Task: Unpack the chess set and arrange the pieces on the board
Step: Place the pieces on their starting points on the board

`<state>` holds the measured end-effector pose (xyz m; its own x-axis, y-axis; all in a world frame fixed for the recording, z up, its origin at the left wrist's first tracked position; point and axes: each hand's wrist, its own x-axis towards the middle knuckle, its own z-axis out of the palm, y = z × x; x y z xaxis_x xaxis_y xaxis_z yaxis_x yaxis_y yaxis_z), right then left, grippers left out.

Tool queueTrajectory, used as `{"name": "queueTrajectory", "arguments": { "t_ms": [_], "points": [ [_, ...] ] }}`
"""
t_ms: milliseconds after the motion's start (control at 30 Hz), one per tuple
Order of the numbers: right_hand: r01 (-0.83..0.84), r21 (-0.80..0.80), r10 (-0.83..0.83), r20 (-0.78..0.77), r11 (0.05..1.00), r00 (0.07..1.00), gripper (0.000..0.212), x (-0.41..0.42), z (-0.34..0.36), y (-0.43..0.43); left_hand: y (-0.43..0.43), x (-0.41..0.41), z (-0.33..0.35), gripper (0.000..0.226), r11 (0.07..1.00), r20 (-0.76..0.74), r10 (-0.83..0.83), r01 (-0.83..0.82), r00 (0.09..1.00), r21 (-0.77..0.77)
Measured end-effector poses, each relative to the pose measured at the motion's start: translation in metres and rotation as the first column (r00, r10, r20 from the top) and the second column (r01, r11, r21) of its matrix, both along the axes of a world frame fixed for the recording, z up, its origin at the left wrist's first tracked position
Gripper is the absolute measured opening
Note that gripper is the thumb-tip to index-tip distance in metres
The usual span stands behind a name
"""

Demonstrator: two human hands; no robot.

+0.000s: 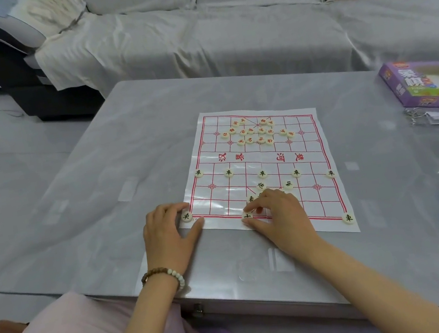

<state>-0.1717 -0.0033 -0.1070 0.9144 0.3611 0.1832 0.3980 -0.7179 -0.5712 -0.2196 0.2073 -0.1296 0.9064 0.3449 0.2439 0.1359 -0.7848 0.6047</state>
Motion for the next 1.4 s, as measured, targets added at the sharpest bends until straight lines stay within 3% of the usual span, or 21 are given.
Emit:
{"name": "queueTrajectory", "arguments": {
  "t_ms": [567,1033,1167,1267,1400],
  "points": [
    [0.013,-0.026,-0.013,0.016,1.000,1.000,0.018,0.000,0.001,-0.003,0.000,0.001,0.000,0.022,0.995,0.012,0.050,-0.049,0.999,-0.092],
    [0.010,0.009,-0.010,0.013,1.000,1.000,0.020,0.004,0.001,-0.007,-0.001,0.005,-0.001,0.025,0.995,-0.002,0.069,-0.068,0.998,-0.076],
    [0.135,0.051,-0.134,-0.007,0.990,0.991,0.020,0.030,0.014,-0.029,-0.007,0.006,0.006,0.028,0.995,0.041,0.081,-0.079,0.996,-0.063],
    [0.221,-0.016,-0.221,-0.030,0.975,0.975,0.021,0.050,0.020,-0.055,-0.023,0.011,0.017,0.029,1.000,0.070,0.000,-0.001,0.998,0.013],
    [0.123,-0.219,-0.149,-0.109,0.968,0.983,0.027,0.061,0.021,-0.070,-0.056,0.020,0.025,0.031,0.987,0.068,-0.160,0.158,0.985,0.034]
  ]
}}
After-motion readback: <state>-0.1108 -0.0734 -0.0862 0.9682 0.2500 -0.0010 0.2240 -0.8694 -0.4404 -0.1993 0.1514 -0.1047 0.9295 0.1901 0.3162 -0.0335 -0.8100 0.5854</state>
